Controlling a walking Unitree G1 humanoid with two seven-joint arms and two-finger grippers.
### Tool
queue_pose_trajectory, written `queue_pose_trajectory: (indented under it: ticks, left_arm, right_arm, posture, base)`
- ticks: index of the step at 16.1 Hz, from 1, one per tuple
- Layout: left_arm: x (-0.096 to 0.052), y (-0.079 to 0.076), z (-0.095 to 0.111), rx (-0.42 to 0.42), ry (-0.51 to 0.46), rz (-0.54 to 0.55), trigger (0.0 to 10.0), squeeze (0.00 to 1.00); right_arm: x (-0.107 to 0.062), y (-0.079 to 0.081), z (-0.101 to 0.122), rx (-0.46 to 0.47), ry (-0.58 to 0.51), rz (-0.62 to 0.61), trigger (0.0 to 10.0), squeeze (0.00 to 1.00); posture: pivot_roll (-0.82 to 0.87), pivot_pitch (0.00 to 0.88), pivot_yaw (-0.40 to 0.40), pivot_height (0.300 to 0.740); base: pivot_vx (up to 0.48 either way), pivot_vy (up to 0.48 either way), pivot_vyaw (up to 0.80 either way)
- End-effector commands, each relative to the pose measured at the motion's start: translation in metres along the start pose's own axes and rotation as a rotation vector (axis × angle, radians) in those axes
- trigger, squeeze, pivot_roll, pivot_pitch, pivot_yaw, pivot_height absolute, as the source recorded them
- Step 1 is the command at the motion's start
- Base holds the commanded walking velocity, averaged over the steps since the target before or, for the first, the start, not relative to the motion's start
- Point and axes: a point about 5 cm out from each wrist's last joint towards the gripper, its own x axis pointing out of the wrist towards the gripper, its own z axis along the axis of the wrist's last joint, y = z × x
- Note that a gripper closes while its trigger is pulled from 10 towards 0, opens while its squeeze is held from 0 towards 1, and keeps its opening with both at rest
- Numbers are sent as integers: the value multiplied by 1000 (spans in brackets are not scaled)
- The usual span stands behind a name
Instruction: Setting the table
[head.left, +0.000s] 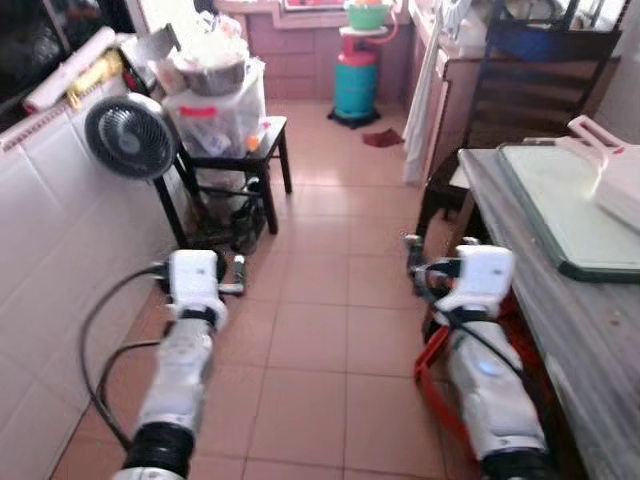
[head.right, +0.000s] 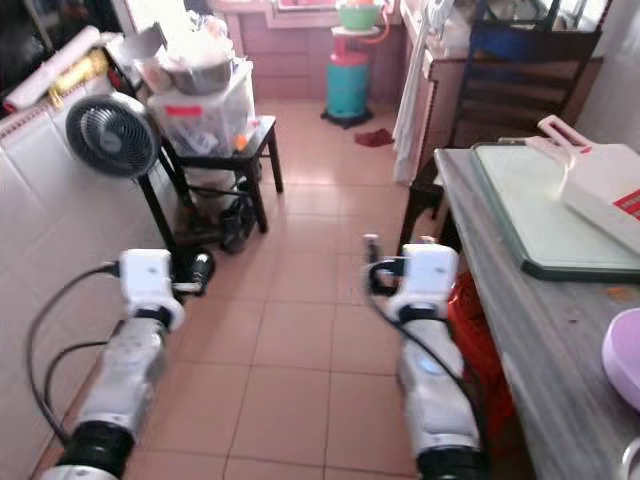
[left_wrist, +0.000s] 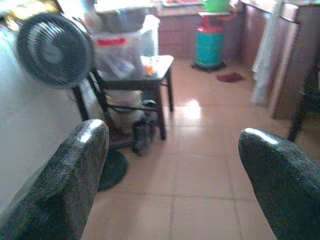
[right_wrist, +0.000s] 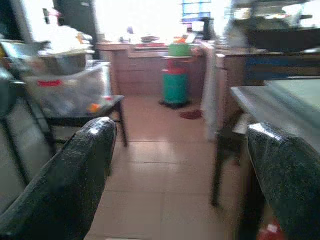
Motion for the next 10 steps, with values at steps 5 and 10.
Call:
queue_pose_trajectory:
  ticks: [5, 10]
  left_arm:
    - [4, 3, -11, 19, 41, -11, 10000, 0]
    - [-1, 3, -50, 26, 214, -19, 10000, 0]
  right_arm:
    - [3, -4, -19, -27, 86, -28, 10000, 0]
    - [-2, -30, -59, -33, 269, -75, 10000, 0]
  posture:
    - [70, 0, 7, 740]
    - [60, 0, 1, 740]
  base:
    - [0, 369, 0]
    - [0, 371, 0]
